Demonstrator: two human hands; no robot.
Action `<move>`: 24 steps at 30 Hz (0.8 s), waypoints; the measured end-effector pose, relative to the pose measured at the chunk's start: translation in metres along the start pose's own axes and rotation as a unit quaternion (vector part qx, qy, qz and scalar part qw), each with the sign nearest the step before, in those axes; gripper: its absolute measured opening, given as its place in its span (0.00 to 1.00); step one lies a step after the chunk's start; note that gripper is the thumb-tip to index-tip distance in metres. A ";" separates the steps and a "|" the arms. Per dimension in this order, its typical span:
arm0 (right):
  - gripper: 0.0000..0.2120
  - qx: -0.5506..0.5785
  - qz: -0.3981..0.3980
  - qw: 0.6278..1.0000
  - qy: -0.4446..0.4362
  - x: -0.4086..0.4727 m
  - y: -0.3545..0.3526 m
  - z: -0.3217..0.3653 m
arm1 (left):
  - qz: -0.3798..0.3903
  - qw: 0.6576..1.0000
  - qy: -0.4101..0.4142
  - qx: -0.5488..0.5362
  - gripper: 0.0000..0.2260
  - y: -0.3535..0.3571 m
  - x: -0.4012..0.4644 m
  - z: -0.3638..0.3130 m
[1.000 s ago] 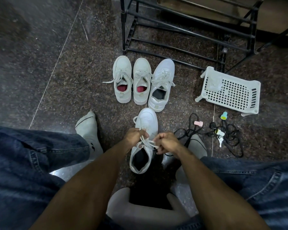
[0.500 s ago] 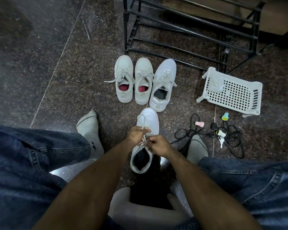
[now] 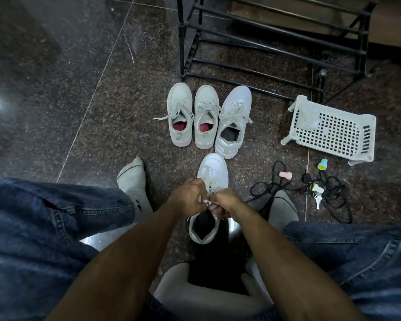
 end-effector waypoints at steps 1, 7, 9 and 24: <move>0.07 -0.003 -0.006 1.000 0.005 0.000 0.000 0.001 | -0.018 0.997 0.034 0.074 0.07 -0.006 -0.001 -0.008; 0.08 0.000 -0.037 0.997 -0.069 0.004 -0.009 0.005 | -0.020 0.993 0.041 0.112 0.17 -0.005 0.000 -0.018; 0.10 -0.013 -0.020 0.992 -0.127 0.005 -0.009 0.006 | -0.053 0.998 -0.029 0.013 0.20 -0.011 0.002 -0.010; 0.14 -0.063 0.076 0.990 -0.103 0.003 -0.002 -0.001 | -0.016 0.996 -0.073 0.042 0.08 0.005 0.000 0.012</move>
Point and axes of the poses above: each hand's wrist, its own x-axis towards the middle knuckle, its own y-axis out of the palm, z = x × y, the point moved 7 cm from there along x, towards the middle knuckle, and after that the axes turned 10 degrees about x, right-handed, at the moved point
